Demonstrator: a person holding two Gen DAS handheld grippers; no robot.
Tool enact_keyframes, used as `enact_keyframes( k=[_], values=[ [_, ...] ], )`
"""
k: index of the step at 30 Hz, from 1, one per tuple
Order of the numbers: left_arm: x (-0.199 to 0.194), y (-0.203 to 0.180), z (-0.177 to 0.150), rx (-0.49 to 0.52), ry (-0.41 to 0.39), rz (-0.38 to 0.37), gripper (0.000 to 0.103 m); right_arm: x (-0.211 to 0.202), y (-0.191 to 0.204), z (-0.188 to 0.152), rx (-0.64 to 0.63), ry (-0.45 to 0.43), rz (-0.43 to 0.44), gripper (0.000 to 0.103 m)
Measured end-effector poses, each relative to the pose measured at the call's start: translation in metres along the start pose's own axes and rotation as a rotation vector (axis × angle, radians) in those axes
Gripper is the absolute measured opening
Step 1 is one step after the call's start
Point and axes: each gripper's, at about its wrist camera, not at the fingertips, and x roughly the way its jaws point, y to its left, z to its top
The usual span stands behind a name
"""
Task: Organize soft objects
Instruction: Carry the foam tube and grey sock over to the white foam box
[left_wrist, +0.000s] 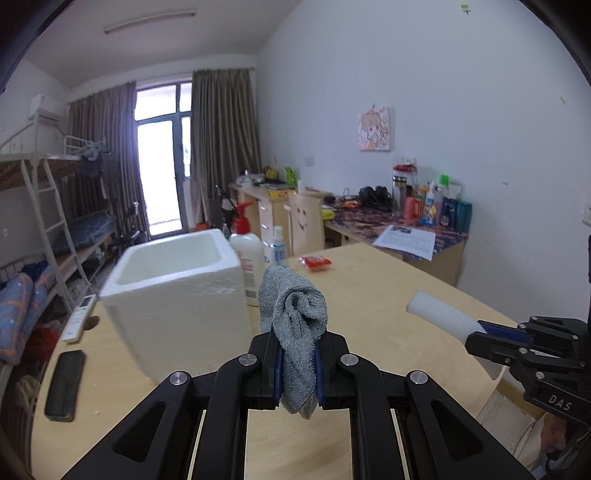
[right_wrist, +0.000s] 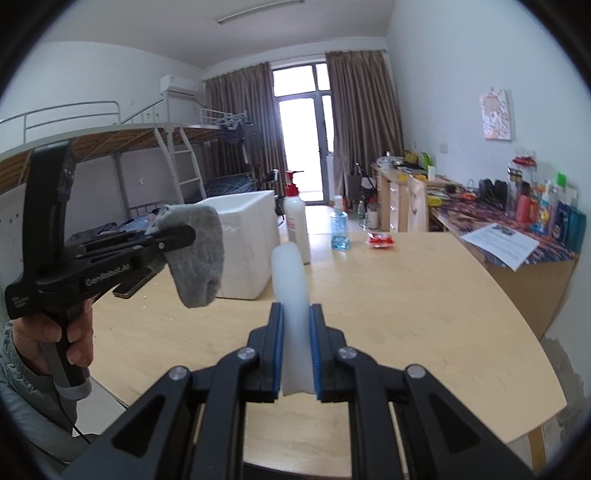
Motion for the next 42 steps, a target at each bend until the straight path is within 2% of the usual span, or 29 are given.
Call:
enact_keyframes(
  k=[13, 26, 33, 42],
  values=[
    [-0.037, 0.041, -0.009, -0.059, -0.06, 0.105, 0.013, 0.015, 0.043, 0.014, -0.094, -0.015, 0.097, 0.016],
    [-0.053, 0.074, -0.027, -0.123, -0.052, 0.198, 0.013, 0.044, 0.078, 0.021, -0.161, 0.014, 0.203, 0.016],
    [-0.055, 0.085, -0.032, -0.138, -0.047, 0.212, 0.014, 0.058, 0.088, 0.023, -0.178, 0.036, 0.239, 0.016],
    [-0.05, 0.089, -0.027, -0.131, -0.048, 0.201, 0.013, 0.067, 0.091, 0.031, -0.179, 0.044, 0.246, 0.016]
  ],
)
